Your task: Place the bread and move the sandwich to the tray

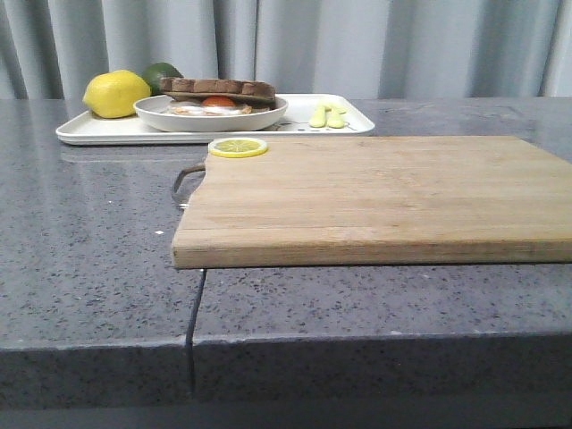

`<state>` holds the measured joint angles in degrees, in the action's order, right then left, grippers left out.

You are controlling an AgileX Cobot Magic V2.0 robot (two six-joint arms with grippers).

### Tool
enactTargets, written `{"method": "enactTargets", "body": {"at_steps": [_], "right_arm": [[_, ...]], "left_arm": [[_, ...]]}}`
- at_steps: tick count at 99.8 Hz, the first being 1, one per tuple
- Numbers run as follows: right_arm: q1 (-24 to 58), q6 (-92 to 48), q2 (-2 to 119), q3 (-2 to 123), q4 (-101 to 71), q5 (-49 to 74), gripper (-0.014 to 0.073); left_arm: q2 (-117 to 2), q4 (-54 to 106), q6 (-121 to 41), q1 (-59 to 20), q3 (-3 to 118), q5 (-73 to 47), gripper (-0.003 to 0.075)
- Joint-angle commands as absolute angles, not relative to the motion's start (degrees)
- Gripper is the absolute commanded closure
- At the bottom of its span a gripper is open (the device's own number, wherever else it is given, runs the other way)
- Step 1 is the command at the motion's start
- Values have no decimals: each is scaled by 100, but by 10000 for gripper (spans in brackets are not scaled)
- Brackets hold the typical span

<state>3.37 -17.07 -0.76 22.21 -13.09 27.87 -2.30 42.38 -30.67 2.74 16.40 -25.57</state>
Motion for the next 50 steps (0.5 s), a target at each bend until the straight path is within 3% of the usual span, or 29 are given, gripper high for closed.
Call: {"method": "enactTargets", "body": {"at_steps": [1, 50], "right_arm": [[290, -1752, -174, 2349, -1363, 2318, 661], [290, -1752, -174, 2349, -1363, 2318, 661]], "left_arm": [[-295, 4355, -3080, 280, 1784, -2219, 739], [-295, 3680, -3080, 280, 1702, -1849, 739]]}}
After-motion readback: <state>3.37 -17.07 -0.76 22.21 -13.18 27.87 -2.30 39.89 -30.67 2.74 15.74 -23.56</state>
